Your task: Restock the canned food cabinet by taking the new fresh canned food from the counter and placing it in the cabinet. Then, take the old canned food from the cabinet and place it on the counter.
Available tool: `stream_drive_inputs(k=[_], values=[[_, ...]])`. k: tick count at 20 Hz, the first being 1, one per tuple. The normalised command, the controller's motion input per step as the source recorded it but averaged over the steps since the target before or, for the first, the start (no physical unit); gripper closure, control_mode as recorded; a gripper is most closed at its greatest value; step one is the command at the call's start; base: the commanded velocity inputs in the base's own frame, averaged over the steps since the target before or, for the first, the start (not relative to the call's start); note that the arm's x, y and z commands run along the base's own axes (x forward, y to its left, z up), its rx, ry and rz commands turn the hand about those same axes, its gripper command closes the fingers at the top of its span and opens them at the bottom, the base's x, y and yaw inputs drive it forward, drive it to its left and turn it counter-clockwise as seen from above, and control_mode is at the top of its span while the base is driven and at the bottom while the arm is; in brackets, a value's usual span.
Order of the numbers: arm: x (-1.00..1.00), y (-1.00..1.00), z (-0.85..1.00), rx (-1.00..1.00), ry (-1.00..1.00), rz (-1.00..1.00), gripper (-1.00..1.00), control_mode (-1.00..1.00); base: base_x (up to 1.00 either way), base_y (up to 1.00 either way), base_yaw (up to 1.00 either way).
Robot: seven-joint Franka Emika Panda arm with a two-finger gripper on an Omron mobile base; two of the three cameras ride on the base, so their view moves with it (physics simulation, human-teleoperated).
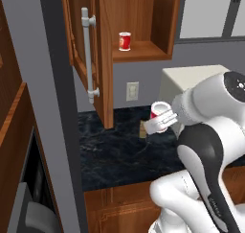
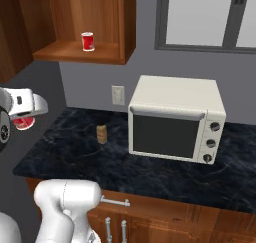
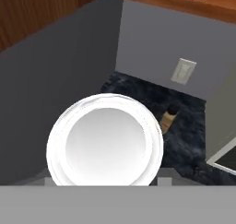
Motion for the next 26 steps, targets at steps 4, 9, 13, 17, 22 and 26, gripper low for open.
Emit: stream_drive_inputs(k=[4, 9, 13, 17, 22, 26], values=[[-0.01, -0.03, 1.00, 0.21, 0.03, -0.11, 1.00, -1.00, 0.00, 0.00, 0.00], [-0.04, -0.24, 0.36, 0.31, -0.03, 0.00, 1.00, -1.00, 0.00, 0.00, 0.00], [-0.04, 0.00, -0.17, 0.29, -0.12, 0.00, 1.00, -1.00, 0.00, 0.00, 0.00], [0.06, 0.01, 0.01, 0.10, -0.12, -0.08, 1.00, -1.00, 0.00, 0.00, 0.00], [0.45, 0.17, 0.36, 0.00, -0.11, -0.11, 1.00, -1.00, 0.00, 0.00, 0.00], [0.58, 0.27, 0.61, -0.04, -0.02, -0.05, 1.00, -1.00, 0.00, 0.00, 0.00]])
